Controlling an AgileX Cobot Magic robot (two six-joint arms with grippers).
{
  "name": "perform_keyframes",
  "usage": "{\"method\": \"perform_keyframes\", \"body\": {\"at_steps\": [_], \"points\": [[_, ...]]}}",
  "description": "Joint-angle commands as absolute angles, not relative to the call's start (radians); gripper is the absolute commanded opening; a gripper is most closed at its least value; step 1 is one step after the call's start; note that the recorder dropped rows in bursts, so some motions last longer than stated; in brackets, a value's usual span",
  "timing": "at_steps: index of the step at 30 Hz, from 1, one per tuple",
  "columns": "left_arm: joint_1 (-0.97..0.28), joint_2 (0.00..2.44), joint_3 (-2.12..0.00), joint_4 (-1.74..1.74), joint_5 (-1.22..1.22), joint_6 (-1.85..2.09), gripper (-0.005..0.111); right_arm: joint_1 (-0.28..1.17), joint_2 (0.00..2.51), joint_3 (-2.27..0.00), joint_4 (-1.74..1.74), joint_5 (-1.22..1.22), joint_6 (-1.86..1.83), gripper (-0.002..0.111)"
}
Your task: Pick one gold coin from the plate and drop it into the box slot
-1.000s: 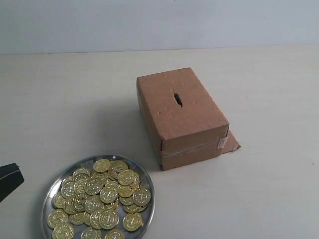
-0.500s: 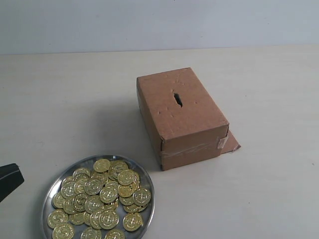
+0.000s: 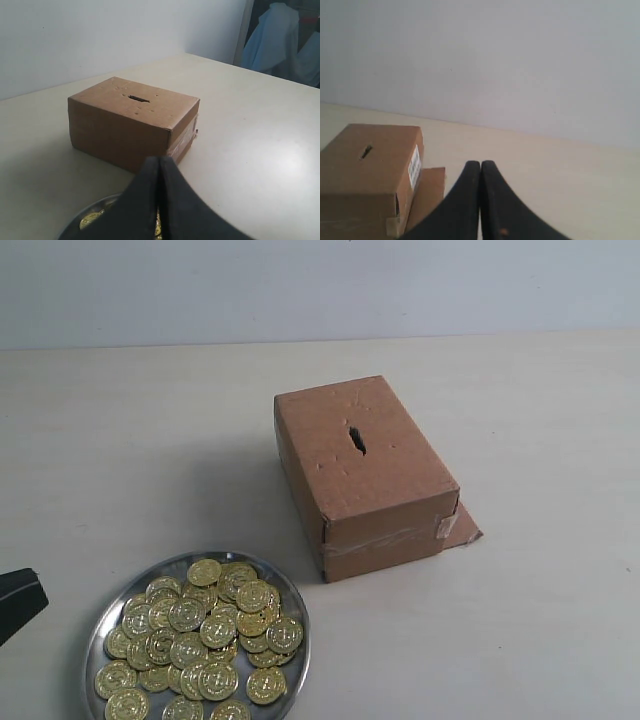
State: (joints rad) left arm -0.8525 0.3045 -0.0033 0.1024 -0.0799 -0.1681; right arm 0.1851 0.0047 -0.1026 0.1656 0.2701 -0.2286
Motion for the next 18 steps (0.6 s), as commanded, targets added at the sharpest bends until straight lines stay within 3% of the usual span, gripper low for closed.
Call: {"method": "perform_keyframes", "body": {"at_steps": [1,6,18], "points": [[-0.857,0.301,0.000,0.100,-0.085,-0.164,0.002,0.129,0.000,-0.105,0.108,0.329,-0.139,0.000],[-0.857,0.301,0.000,0.100,-0.085,-0.164,0.002,0.065,0.000,-0.072,0.044,0.349,-0.014,0.000],[-0.857,0.301,0.000,0.100,-0.085,-0.164,0.002,0.064,0.000,0.000,0.037,0.274,0.054,0.000]]}}
